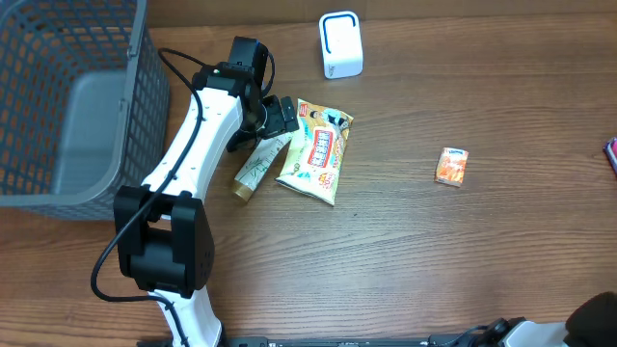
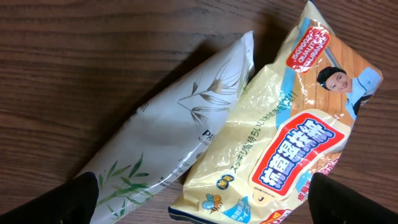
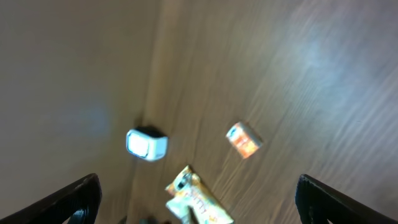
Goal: Scan the item barcode
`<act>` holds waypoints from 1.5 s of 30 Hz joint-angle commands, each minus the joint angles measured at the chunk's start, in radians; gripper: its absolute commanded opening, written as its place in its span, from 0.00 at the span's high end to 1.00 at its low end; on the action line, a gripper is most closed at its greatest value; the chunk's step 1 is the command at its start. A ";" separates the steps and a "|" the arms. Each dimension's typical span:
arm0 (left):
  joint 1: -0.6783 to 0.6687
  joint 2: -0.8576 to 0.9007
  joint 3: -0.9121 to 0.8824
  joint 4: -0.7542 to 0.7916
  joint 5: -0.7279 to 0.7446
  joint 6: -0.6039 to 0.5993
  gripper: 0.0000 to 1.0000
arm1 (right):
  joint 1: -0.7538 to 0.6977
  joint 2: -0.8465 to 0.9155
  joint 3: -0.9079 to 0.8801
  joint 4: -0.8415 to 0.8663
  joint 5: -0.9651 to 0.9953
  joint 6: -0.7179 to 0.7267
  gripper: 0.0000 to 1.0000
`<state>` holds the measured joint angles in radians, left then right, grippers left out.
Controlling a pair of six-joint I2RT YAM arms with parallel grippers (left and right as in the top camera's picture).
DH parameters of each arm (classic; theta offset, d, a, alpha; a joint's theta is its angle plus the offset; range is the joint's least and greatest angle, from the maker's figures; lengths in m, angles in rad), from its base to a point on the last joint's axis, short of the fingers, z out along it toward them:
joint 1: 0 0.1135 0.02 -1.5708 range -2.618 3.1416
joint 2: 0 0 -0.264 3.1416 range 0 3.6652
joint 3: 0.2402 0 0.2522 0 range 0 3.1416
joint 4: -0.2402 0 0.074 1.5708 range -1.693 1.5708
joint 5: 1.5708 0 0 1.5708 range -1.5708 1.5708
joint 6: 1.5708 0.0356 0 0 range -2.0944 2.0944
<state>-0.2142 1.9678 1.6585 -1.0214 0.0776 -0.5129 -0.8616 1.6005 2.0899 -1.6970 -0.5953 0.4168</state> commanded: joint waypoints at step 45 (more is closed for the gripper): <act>-0.008 -0.003 0.019 0.001 -0.007 0.019 0.00 | 0.922 -0.023 0.002 0.221 0.135 0.058 0.00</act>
<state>-0.2161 1.9678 1.6585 -1.0218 0.0776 -0.5129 -0.0017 1.5555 2.0884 -1.5009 -0.5327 0.4446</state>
